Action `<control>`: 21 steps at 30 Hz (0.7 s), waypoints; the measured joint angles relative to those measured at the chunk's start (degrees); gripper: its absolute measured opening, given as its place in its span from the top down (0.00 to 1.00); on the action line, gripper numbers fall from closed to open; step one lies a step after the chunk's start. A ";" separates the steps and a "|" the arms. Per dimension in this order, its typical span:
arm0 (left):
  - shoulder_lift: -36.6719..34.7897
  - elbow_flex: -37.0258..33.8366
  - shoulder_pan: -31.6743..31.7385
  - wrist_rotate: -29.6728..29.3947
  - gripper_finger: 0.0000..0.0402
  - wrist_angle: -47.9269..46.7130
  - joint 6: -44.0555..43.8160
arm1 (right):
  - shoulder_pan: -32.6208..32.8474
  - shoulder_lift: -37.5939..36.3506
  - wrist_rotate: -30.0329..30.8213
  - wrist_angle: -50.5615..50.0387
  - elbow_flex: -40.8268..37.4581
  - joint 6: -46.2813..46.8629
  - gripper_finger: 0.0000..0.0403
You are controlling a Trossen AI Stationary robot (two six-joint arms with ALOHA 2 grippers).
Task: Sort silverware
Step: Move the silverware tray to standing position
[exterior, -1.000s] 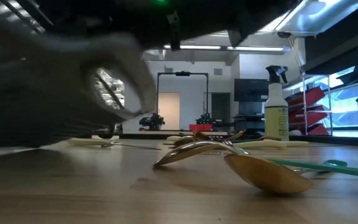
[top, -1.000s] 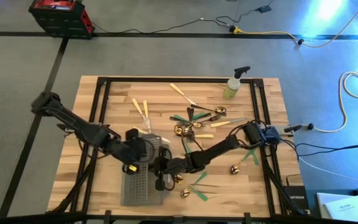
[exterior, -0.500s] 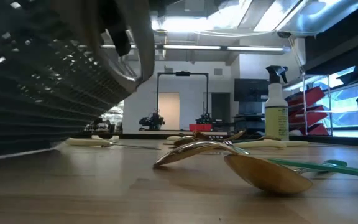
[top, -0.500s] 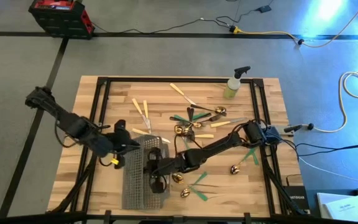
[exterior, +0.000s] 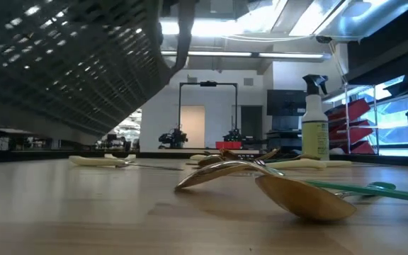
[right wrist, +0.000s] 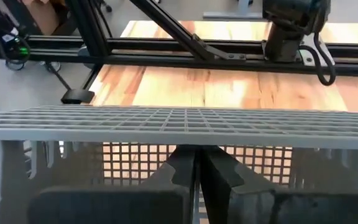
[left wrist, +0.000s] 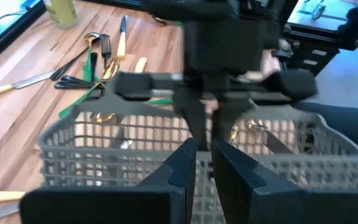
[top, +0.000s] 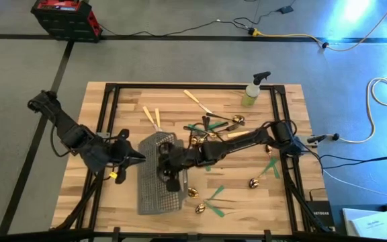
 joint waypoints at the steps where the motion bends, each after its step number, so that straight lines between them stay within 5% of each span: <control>1: -0.09 0.00 -0.55 -0.62 0.91 -0.02 -0.13 | -0.19 -0.19 -0.41 -1.70 0.31 -0.91 1.00; 10: -0.34 0.00 -4.19 -4.45 0.91 0.01 -0.70 | -0.11 0.04 -0.55 -16.86 10.21 -9.15 1.00; 21: -6.29 0.00 -9.96 -13.85 0.91 0.14 -8.34 | -0.53 0.04 -6.80 -16.21 13.69 -19.29 1.00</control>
